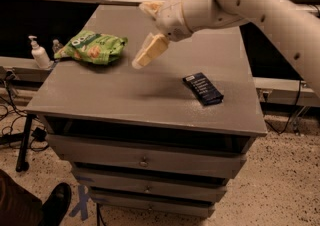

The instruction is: Pick green rice chip bag

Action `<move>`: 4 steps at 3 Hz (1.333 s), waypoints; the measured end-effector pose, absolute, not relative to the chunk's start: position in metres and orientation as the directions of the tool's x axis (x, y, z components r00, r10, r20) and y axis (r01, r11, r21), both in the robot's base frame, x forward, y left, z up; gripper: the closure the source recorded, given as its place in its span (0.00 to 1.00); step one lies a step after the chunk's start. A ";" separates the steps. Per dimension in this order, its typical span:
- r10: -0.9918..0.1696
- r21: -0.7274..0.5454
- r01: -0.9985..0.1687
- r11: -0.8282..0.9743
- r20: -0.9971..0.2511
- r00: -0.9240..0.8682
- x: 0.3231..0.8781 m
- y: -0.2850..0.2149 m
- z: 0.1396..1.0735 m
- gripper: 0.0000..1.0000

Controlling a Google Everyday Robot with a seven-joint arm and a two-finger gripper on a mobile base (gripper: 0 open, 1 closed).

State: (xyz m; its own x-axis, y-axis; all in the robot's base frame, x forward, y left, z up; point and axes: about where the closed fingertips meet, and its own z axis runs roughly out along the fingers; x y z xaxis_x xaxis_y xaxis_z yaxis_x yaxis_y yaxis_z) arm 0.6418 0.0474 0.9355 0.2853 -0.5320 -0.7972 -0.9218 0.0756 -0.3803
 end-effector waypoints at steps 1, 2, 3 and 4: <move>-0.505 -0.408 -0.911 0.064 -0.801 0.323 0.665 0.071 0.925 0.00; -0.500 -0.425 -0.902 0.076 -0.799 0.335 0.683 0.093 0.909 0.00; -0.517 -0.439 -0.894 0.088 -0.788 0.336 0.697 0.111 0.890 0.00; -0.526 -0.440 -0.892 0.103 -0.785 0.326 0.707 0.125 0.872 0.00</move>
Offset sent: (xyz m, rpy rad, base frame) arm 0.0654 0.0668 -0.0460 0.0448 -0.0812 -0.0114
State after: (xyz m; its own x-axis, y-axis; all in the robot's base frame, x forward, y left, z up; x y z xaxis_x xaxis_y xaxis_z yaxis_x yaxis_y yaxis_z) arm 0.7068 0.1250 0.8725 0.3264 -0.5261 -0.7853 -0.8923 0.1026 -0.4396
